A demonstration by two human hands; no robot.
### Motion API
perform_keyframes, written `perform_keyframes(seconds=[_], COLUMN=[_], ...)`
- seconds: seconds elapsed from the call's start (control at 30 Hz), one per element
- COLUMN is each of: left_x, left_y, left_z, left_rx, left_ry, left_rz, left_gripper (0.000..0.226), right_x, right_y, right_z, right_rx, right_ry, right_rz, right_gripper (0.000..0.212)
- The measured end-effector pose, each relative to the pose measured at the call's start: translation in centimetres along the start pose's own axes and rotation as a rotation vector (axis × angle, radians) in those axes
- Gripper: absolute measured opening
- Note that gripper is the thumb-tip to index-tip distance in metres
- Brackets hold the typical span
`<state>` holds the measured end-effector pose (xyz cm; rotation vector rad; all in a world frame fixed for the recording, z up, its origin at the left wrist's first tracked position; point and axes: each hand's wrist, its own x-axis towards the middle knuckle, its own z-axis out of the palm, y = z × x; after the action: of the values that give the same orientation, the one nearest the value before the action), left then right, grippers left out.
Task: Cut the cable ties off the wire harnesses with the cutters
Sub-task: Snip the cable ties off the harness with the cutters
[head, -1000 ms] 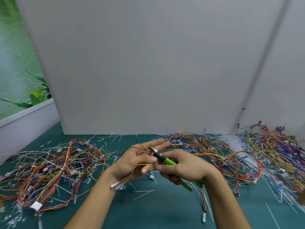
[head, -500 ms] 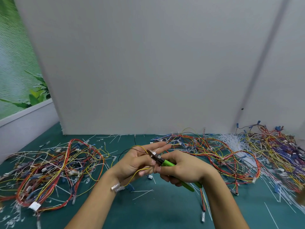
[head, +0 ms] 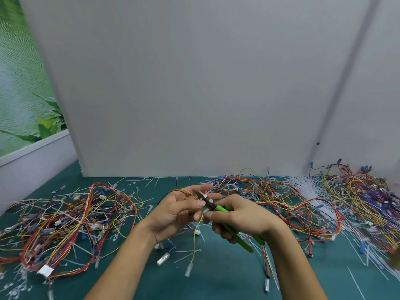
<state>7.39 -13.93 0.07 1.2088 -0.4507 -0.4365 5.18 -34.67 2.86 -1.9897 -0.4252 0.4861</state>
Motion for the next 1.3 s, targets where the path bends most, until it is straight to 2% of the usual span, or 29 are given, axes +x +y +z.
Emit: perform_keyframes(seconds=[0.2, 0.43, 0.57, 0.7, 1.0, 1.17, 1.3], left_x=[0.1, 0.1, 0.1, 0.0, -0.3, -0.5, -0.8], left_y=[-0.4, -0.3, -0.3, 0.3, 0.8, 1.2, 1.4], left_z=[-0.1, 0.0, 0.0, 0.4, 0.3, 0.0, -0.2], left_rx=[0.018, 0.086, 0.032, -0.022, -0.010, 0.043, 0.029], left_ry=[0.073, 0.092, 0.081, 0.055, 0.091, 0.108, 0.095], left_rz=[0.022, 0.083, 0.100, 0.130, 0.155, 0.154, 0.151], left_gripper=[0.032, 0.030, 0.032, 0.031, 0.032, 0.031, 0.035], right_x=[-0.2, 0.1, 0.1, 0.2, 0.2, -0.2, -0.3], right_y=[-0.6, -0.2, 0.3, 1.1, 1.3, 0.9, 0.4], right_z=[-0.1, -0.4, -0.8, -1.3, -1.1, -0.9, -0.7], right_rx=[0.077, 0.264, 0.366, 0.369, 0.372, 0.310, 0.256], right_ry=[-0.030, -0.084, -0.138, -0.150, -0.116, -0.171, -0.106], right_rz=[0.036, 0.096, 0.043, -0.019, -0.042, 0.027, 0.001], right_gripper=[0.026, 0.039, 0.038, 0.055, 0.041, 0.051, 0.053])
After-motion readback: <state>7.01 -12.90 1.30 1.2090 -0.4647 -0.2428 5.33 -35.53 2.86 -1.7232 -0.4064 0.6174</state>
